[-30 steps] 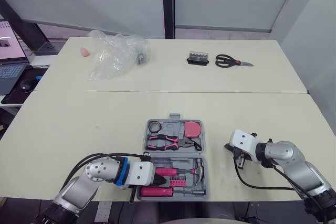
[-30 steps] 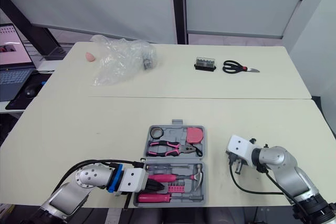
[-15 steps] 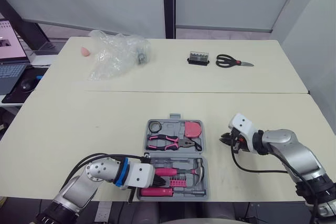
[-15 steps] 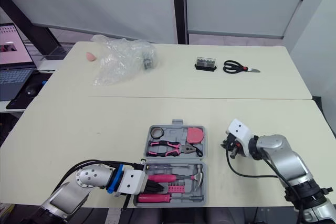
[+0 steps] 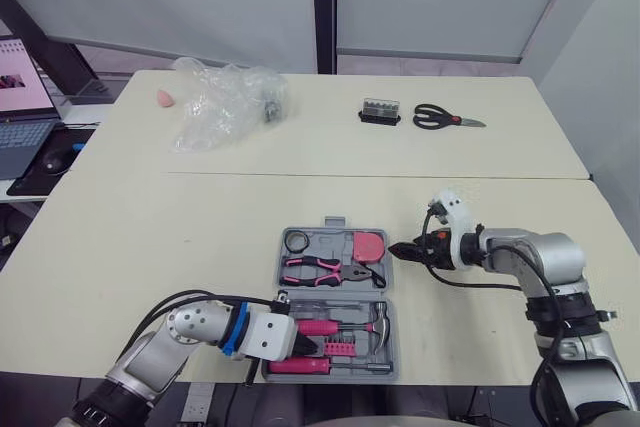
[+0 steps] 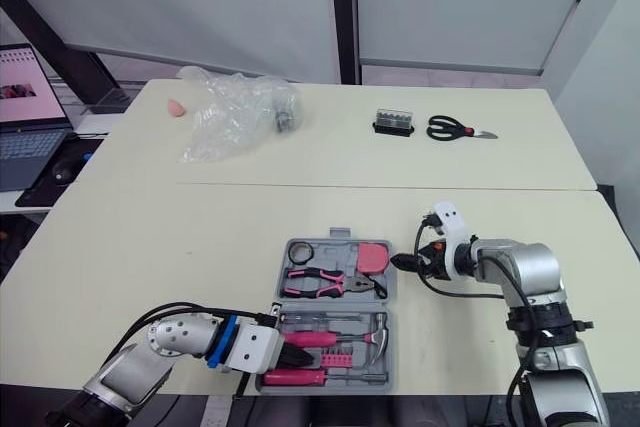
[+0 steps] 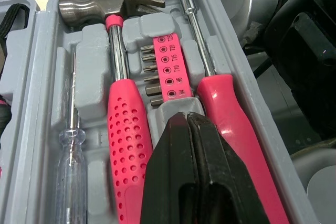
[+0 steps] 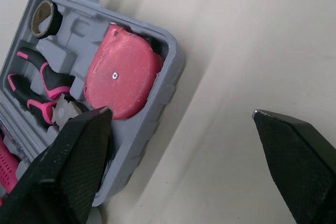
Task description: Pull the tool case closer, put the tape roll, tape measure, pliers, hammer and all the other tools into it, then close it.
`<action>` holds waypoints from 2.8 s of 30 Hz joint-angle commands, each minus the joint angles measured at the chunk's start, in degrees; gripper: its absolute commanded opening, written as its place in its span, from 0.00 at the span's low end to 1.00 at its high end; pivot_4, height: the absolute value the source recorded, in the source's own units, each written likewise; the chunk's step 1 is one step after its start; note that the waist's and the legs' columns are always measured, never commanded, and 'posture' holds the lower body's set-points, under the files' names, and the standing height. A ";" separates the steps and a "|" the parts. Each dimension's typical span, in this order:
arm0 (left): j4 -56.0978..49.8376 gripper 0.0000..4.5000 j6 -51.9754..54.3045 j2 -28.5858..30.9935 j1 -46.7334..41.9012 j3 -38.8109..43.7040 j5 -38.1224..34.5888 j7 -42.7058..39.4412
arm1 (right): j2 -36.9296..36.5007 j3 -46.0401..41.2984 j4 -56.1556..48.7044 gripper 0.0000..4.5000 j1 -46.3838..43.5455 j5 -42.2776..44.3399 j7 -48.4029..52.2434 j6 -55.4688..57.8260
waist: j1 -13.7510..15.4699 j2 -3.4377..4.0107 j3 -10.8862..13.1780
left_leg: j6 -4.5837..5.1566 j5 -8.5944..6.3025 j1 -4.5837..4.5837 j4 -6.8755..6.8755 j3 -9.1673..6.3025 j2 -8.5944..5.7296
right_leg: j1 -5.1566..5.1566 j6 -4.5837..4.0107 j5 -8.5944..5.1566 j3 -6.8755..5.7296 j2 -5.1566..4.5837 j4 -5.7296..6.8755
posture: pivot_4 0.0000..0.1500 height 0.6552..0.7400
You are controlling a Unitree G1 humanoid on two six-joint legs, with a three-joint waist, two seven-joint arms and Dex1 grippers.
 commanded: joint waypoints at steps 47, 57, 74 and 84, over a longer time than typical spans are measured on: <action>-11.00 0.00 13.78 6.05 13.38 10.10 -14.59 2.08 | -8.90 20.12 -9.53 0.99 -8.18 5.93 31.43 -26.16 | -2.67 0.21 -0.06 | 0.02 0.00 -0.11 -0.17 -0.01 0.14 | -0.30 -0.01 0.00 0.08 0.17 0.02 | 1.00 1.00; -13.97 0.00 30.56 11.23 29.50 37.22 -28.52 4.17 | -27.77 16.00 -32.30 0.99 -0.15 11.14 37.50 -25.61 | -1.17 0.03 0.21 | 0.01 -0.01 -0.19 -0.16 0.05 0.08 | -0.37 -0.01 -0.01 0.03 -0.01 -0.06 | 1.00 1.00; -5.00 0.00 26.96 15.35 25.31 49.35 -20.62 4.03 | -47.79 3.19 -18.93 0.99 12.94 1.24 49.94 -61.30 | -0.03 -0.13 0.23 | 0.00 -0.01 -0.28 -0.20 0.19 0.08 | -0.52 -0.02 -0.01 0.03 -0.07 -0.17 | 1.00 1.00; -6.47 0.00 29.90 15.75 26.30 49.69 -20.29 2.18 | -44.11 5.76 -12.55 0.99 6.24 0.30 50.25 -63.13 | -0.61 -0.11 0.24 | 0.00 -0.01 -0.22 -0.20 0.23 0.09 | -0.48 -0.02 -0.01 0.07 -0.08 -0.09 | 1.00 1.00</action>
